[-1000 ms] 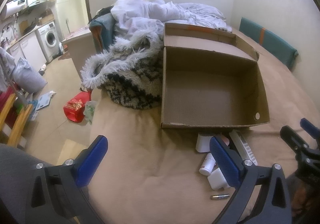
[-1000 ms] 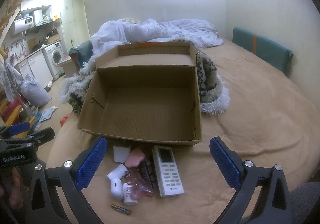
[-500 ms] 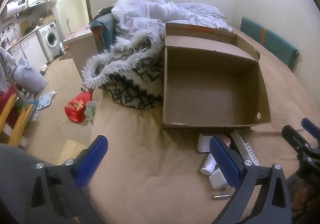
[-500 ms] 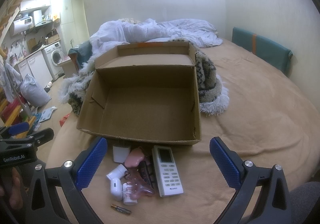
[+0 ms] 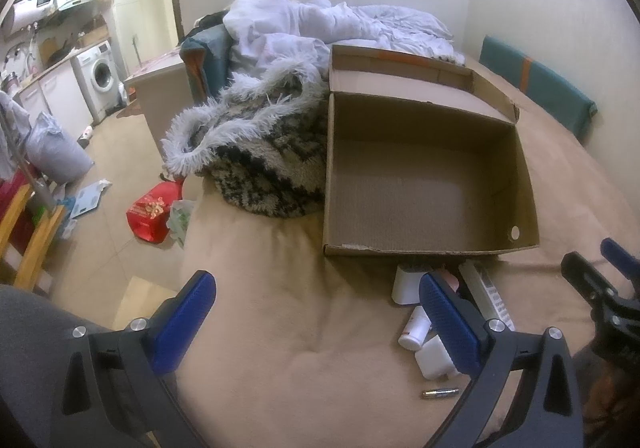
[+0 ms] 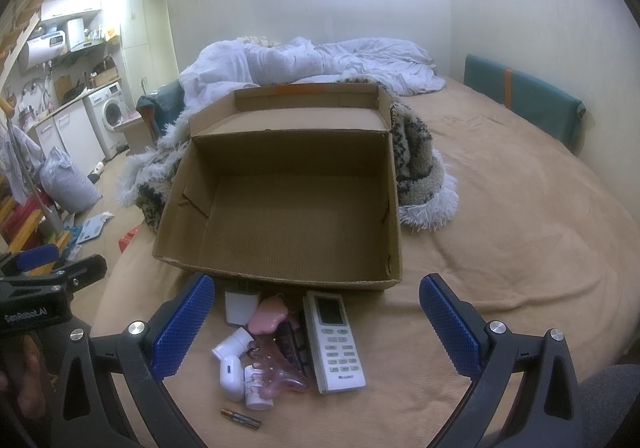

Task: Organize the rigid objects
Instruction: 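Grasp the white pill bottle with the left tool while the right tool grasps the white remote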

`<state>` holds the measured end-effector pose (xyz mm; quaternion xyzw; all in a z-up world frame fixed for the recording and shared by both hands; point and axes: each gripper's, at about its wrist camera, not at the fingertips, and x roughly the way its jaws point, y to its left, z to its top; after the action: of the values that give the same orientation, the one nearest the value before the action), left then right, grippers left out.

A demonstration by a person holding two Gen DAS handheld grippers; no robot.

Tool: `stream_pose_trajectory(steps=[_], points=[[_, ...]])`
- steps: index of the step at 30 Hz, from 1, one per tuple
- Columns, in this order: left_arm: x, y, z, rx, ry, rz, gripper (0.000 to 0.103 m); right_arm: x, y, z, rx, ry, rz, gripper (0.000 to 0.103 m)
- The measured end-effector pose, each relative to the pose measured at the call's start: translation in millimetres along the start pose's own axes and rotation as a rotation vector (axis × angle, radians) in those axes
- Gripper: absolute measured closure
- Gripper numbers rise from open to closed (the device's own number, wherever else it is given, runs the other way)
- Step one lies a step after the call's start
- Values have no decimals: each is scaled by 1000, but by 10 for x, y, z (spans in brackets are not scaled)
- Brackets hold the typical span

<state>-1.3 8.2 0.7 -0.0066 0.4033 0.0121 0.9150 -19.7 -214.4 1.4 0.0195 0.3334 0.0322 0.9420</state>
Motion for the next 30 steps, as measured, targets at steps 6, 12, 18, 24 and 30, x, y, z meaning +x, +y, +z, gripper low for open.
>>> stream_pose_trajectory(steps=[6,12,18,24,30], points=[[39,43,50,-33,32,-3,1,124,-84,0,17,79,30,0],[134,41,155,-32,100,-42,1,278,-103,101,-12,187,112,0],[329,-12,189,-27,205,-78,2,385,-144,206,-10,254,147,0],[591,-66,180,-4,315,-97,5,664,-220,165,4,398,143,0],[866,-166,136,21,416,-114,17,974,-296,72,4,519,159,0]])
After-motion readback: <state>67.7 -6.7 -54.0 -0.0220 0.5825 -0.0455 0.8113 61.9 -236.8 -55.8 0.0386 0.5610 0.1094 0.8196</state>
